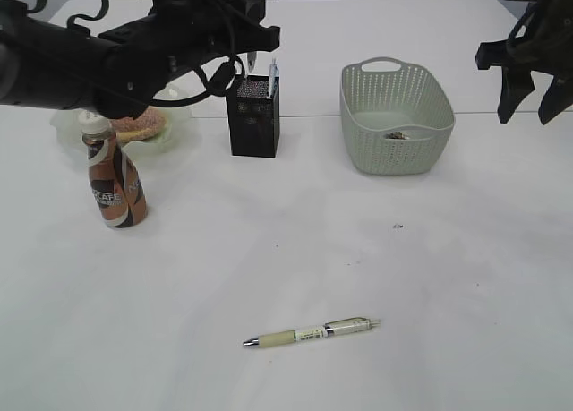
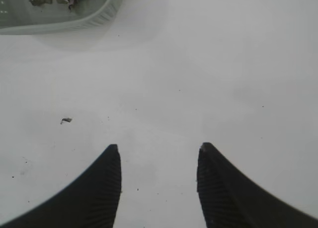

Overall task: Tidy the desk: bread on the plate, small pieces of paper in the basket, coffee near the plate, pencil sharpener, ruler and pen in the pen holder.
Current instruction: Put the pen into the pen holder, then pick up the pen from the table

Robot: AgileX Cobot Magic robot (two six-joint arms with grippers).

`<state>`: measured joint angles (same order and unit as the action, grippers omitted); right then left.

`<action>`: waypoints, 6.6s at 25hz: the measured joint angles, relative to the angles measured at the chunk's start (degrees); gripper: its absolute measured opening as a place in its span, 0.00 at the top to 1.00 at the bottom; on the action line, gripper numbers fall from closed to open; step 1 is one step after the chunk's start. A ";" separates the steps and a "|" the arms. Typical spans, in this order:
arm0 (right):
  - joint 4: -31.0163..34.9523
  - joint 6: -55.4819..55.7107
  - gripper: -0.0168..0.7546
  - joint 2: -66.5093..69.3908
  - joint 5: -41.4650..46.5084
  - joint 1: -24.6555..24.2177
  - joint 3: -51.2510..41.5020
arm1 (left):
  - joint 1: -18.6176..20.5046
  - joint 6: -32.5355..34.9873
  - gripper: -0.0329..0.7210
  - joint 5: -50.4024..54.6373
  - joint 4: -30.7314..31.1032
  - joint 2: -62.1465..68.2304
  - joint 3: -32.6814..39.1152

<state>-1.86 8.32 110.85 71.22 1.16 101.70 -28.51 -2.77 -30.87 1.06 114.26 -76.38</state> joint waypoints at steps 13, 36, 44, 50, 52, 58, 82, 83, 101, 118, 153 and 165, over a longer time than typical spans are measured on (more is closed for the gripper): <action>-1.95 -0.38 0.50 0.00 0.00 0.00 0.00 | 1.53 0.00 0.87 -0.60 0.11 15.75 -17.99; -2.83 -0.49 0.50 0.00 0.00 0.00 0.00 | 4.97 -1.38 0.87 -0.48 0.11 24.12 -22.81; -2.83 -0.49 0.50 0.00 0.00 0.00 0.00 | 4.97 -1.42 0.87 -0.58 0.36 24.52 -22.81; -2.83 -0.49 0.50 0.00 0.00 0.00 0.00 | 4.97 -1.42 0.83 -0.58 1.86 24.52 -22.81; -2.83 -0.49 0.50 0.00 0.00 0.00 0.00 | 4.97 -1.42 0.78 0.16 1.98 24.52 -22.81; -2.83 -0.49 0.50 0.00 0.00 0.00 0.00 | 4.97 -1.42 0.52 1.70 1.87 24.52 -22.81; -2.83 -0.49 0.50 0.00 0.00 0.00 0.00 | -2.41 4.29 0.59 65.05 7.63 3.43 -22.81; -2.83 -0.49 0.50 0.00 0.00 0.00 0.00 | -3.19 6.03 0.60 68.01 6.17 3.43 -22.81; -2.83 -0.63 0.50 0.00 0.00 0.00 0.00 | -19.28 29.33 0.47 99.35 -8.35 6.77 -22.90; -2.83 -0.92 0.50 0.00 0.00 0.00 0.00 | -22.64 29.66 0.42 93.84 -3.47 15.38 -23.08; -3.96 -1.16 0.50 0.00 0.00 0.00 0.00 | -22.64 30.55 0.64 89.20 -3.47 20.18 -23.31; -4.09 -1.16 0.50 0.00 0.00 0.00 0.00 | -18.11 23.84 0.86 95.25 -9.15 19.32 -23.42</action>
<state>-5.95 7.16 110.85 71.22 1.16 101.70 -46.61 21.07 64.38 -8.09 133.58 -99.80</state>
